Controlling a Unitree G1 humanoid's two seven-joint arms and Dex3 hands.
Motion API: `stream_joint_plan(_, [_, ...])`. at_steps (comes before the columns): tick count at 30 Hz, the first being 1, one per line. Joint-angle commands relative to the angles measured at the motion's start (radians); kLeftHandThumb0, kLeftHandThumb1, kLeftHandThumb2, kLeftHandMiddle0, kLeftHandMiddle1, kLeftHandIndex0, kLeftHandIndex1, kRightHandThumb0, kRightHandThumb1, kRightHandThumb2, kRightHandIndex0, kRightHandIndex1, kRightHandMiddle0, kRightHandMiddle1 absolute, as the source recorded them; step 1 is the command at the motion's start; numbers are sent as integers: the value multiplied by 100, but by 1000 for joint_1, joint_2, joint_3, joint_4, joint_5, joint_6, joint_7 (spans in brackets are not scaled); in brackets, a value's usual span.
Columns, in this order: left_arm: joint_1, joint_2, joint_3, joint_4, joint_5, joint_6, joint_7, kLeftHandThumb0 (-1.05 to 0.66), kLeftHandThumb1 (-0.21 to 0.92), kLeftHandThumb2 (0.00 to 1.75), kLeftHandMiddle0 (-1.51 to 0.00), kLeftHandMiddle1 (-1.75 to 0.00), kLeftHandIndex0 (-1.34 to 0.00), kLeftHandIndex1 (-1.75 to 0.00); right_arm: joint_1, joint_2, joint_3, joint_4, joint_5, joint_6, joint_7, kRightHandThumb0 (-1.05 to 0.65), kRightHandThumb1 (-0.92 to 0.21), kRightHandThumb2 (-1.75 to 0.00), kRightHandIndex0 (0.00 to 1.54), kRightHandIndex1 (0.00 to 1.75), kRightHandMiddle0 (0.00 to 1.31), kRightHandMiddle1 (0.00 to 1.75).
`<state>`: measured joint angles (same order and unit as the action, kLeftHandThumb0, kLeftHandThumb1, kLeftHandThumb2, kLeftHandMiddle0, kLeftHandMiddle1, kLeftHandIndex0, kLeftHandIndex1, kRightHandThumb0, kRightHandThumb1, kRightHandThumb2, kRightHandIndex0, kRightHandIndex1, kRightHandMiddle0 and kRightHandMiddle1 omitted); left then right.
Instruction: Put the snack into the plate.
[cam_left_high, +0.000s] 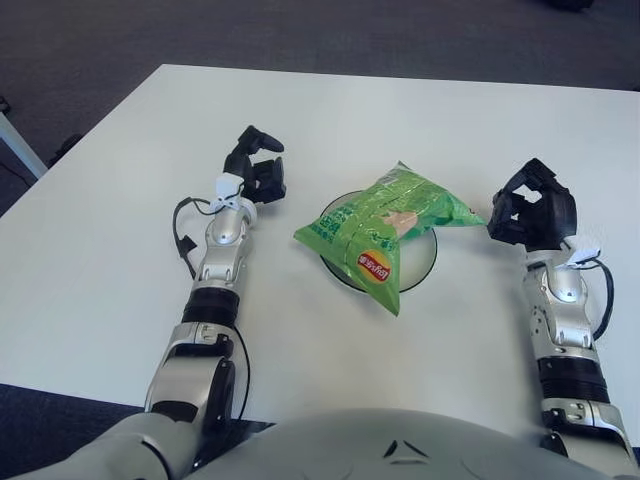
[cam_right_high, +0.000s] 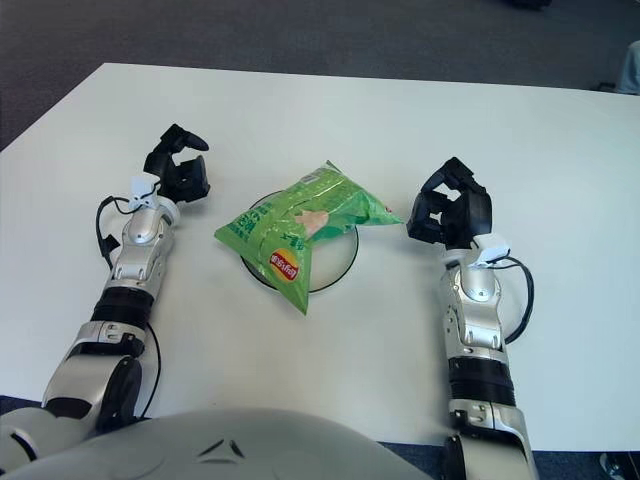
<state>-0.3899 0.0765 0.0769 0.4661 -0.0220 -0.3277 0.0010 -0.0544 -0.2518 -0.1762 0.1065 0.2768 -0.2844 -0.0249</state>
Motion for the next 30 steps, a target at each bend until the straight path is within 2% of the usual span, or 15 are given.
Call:
stream_joint_plan(1, [118,-16,-9,43,0,7,-15,-44,46,113,-123,-175,-50,-175,133,130,7,36,43,58,-5,-52,-24,-142,122,175,68,175])
stream_joint_plan(14, [125,-8,-13,45,6,-5,-25,-43,48,112,-123,-175,-49,-175,136,167,-30,-52,111,191,-43,-51,-26,-140,119,175,66,175])
stream_joint_plan(30, [128,-4,-20,66,6,-52,-37,-42,50,108,-124,-175,-47,-175,127,186,-66,-68,181,232,-22,-51,-28,-138,122,175,65,175])
